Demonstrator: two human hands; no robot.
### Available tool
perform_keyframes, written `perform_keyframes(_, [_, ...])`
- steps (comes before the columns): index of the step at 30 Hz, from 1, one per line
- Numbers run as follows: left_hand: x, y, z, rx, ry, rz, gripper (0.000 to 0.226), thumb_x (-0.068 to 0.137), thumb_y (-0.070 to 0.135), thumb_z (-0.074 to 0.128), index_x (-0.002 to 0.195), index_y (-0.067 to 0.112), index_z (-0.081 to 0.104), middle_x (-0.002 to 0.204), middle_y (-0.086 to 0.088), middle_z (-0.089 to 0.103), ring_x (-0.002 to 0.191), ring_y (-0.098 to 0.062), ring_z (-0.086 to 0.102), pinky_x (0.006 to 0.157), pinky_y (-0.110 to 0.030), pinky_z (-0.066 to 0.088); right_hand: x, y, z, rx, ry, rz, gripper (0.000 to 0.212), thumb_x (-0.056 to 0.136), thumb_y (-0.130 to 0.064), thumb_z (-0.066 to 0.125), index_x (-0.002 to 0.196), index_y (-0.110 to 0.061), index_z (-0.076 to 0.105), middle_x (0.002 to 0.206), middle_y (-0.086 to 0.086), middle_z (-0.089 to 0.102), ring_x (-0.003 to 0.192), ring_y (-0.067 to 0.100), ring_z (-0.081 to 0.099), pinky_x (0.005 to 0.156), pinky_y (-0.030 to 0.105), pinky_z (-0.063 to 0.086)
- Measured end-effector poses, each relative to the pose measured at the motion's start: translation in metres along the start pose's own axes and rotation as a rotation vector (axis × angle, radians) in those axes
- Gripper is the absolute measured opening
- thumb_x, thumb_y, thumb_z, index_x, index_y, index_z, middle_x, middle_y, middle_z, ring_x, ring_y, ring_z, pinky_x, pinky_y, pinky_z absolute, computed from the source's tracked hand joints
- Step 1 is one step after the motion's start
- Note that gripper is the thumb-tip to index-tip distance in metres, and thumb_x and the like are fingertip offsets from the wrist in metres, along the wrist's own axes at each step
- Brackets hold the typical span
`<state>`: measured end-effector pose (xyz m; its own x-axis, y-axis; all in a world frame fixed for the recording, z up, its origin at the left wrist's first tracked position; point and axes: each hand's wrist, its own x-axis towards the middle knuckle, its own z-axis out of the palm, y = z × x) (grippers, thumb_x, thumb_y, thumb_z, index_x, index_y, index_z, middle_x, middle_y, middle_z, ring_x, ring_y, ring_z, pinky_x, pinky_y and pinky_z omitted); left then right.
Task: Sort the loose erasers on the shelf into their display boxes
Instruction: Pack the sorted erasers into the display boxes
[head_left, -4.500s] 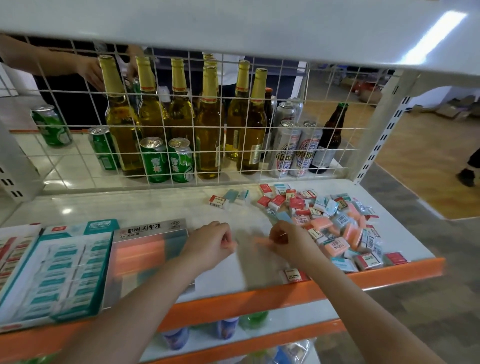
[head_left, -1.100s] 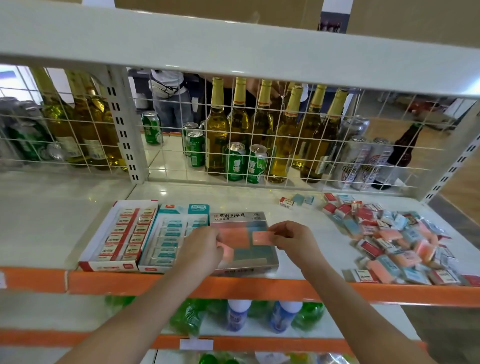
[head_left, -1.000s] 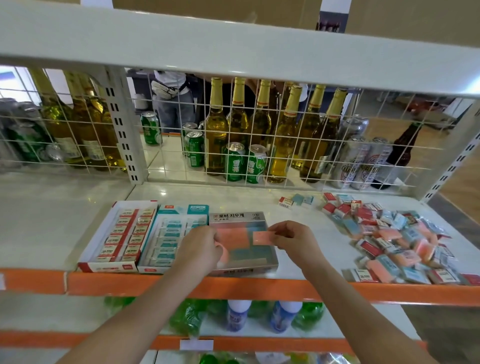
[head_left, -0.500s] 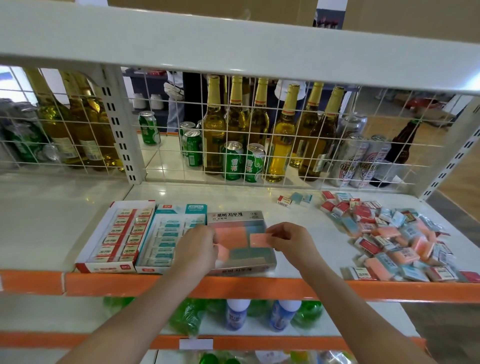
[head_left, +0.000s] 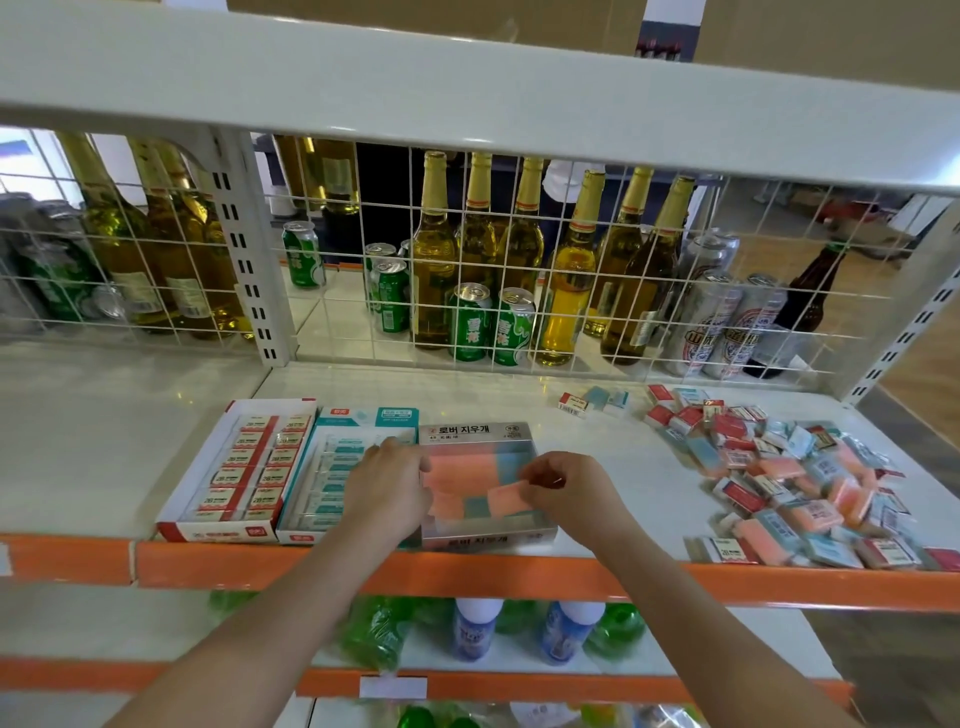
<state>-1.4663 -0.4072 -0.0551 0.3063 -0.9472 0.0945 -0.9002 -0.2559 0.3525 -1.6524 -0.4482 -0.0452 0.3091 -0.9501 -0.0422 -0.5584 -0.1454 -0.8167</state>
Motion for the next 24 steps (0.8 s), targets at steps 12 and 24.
perform_keyframes(12, [-0.006, -0.019, -0.011, -0.211, 0.009, 0.098, 0.023, 0.089, 0.016, 0.056, 0.112, 0.02, 0.06, 0.113, 0.002, 0.058, 0.098, -0.008, 0.055, 0.084, -0.022, 0.046, 0.003, -0.02, 0.045, -0.198, -0.144, -0.082, 0.015, 0.083, -0.012, 0.062, 0.097, -0.012, 0.065, 0.086, -0.003, 0.058, 0.079, 0.009, 0.052, 0.06, 0.009, 0.038])
perform_keyframes(24, [-0.012, -0.008, -0.017, -0.01, -0.264, 0.443, 0.028, 0.094, 0.032, 0.049, 0.118, 0.025, 0.061, 0.115, 0.012, 0.057, 0.099, -0.003, 0.051, 0.091, -0.023, 0.044, 0.008, 0.001, 0.001, -0.402, 0.021, -0.052, 0.029, 0.087, -0.009, 0.052, 0.113, -0.012, 0.064, 0.11, 0.007, 0.061, 0.092, 0.019, 0.057, 0.071, 0.017, 0.038])
